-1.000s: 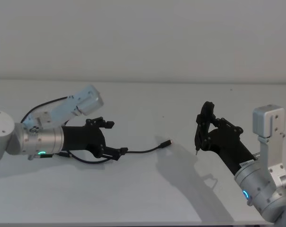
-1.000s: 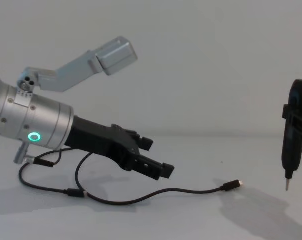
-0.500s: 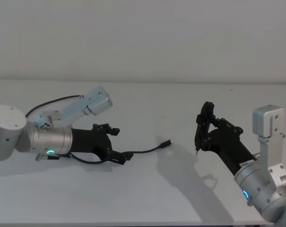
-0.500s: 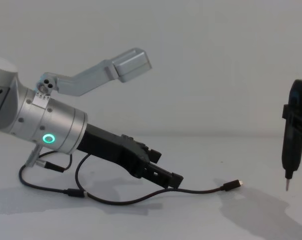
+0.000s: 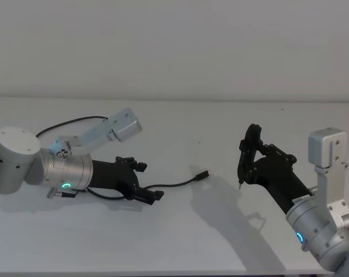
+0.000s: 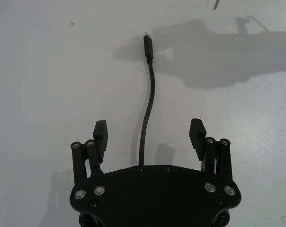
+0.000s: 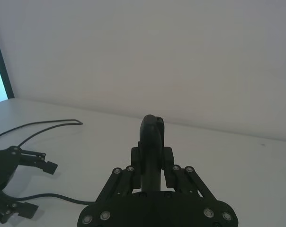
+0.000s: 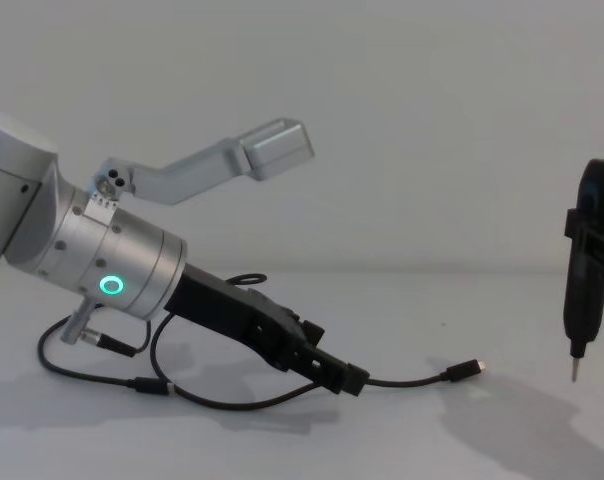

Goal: Pick up the data cable with the one hand.

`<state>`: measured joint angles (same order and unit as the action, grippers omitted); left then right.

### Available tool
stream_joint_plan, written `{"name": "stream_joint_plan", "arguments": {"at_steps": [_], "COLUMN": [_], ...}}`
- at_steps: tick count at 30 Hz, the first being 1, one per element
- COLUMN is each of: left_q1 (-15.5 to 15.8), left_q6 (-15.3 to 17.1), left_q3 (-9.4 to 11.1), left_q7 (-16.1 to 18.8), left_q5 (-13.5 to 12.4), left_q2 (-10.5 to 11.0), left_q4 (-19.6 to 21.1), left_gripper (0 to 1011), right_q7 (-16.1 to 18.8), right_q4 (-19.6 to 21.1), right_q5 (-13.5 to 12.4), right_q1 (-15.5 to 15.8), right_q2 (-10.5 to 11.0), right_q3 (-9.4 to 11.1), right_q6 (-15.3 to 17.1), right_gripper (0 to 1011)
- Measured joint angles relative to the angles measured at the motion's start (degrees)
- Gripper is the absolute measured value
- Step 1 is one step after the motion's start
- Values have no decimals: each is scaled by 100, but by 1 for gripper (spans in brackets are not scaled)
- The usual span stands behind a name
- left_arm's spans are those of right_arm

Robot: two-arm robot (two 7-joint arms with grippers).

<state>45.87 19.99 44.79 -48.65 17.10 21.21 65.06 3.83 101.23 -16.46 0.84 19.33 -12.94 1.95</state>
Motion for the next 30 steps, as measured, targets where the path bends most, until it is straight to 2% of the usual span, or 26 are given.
{"name": "stream_joint_plan", "arguments": {"at_steps": [11,26,30], "left_q1": [83,116,121], "left_q6": [64,97,106], "left_q3": [135,232,249], "left_q7": [42,91,99], "left_q5": [-2,49,60], "left_q2": [-132,-240,-256], "left_q4": [-298,-445,-465], "left_gripper": [1001,1001,945], "right_q7": [0,0,0], "right_q4": [0,0,0], "right_q5": [0,0,0], "right_q1": [0,0,0], "right_q2": [0,0,0], "right_q3": [0,0,0], "right_q6": [0,0,0], "right_gripper": [275,274,275]}}
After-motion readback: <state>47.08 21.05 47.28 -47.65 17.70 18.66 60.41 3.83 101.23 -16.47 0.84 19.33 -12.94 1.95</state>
